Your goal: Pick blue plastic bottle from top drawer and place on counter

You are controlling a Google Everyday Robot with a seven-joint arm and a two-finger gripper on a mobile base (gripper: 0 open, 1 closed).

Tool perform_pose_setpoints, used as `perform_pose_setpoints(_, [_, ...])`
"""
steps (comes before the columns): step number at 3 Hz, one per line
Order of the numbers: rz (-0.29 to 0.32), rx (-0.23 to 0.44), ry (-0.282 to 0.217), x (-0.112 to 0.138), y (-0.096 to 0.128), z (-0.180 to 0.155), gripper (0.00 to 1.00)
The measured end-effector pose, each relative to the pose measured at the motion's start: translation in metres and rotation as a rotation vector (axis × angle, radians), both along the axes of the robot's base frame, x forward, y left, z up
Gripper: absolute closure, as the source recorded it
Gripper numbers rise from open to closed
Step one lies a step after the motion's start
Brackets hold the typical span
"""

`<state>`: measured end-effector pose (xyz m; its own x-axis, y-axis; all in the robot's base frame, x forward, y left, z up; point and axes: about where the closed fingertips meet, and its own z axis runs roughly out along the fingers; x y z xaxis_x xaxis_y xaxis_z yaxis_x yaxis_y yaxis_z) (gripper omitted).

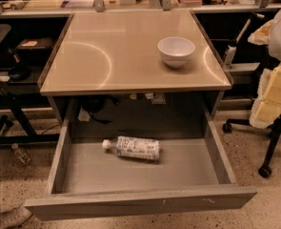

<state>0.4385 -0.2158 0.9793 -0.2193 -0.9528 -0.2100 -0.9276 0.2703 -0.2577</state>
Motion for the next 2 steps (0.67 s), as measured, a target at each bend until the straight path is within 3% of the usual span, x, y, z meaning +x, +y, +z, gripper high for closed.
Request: perform_pose_setpoints(2, [0.002, -0.022, -0.020, 0.0035, 0.0016, 0.0041, 0.00])
